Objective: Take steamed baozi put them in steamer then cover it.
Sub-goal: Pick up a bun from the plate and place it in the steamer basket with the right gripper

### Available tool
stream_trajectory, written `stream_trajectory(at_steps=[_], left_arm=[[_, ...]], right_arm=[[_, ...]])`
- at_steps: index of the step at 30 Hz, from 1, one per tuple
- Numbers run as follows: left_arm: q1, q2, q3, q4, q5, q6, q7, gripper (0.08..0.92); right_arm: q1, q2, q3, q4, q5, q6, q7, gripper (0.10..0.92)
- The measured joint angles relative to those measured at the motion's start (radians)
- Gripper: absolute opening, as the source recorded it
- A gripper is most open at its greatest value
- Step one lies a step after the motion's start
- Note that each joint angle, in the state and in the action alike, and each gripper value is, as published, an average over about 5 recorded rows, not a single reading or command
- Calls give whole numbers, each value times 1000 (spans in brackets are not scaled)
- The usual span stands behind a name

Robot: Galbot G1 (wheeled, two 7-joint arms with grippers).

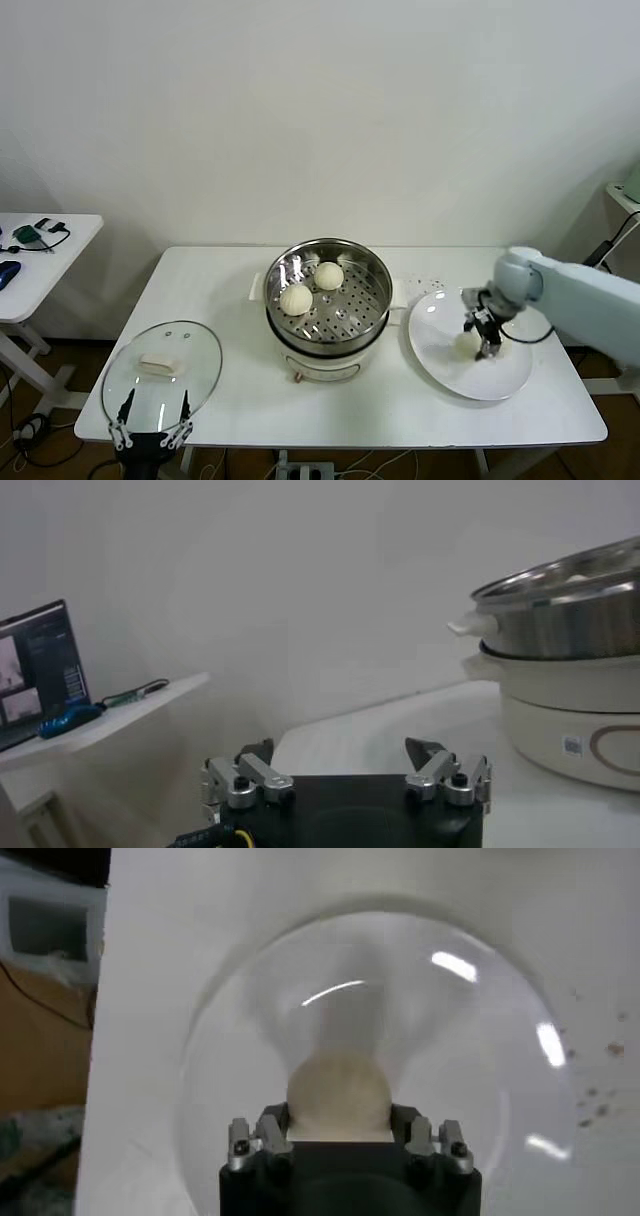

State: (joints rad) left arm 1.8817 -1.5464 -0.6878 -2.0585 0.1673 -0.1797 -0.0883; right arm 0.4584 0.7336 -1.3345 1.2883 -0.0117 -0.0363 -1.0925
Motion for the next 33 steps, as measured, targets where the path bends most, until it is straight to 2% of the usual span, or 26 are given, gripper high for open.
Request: stream_trajectory(at_steps=[7, 13, 33], left_arm=[[10, 2, 1, -1, 1, -3, -3, 823], [18, 8, 7, 1, -1, -8, -6, 823], [28, 26, -4, 1, -11, -16, -11, 823]], right_arm=[[232, 101, -93, 43, -55, 229, -8, 662], [335, 195, -116, 84, -93, 354, -13, 667], [203, 455, -98, 179, -224, 459, -16, 678]])
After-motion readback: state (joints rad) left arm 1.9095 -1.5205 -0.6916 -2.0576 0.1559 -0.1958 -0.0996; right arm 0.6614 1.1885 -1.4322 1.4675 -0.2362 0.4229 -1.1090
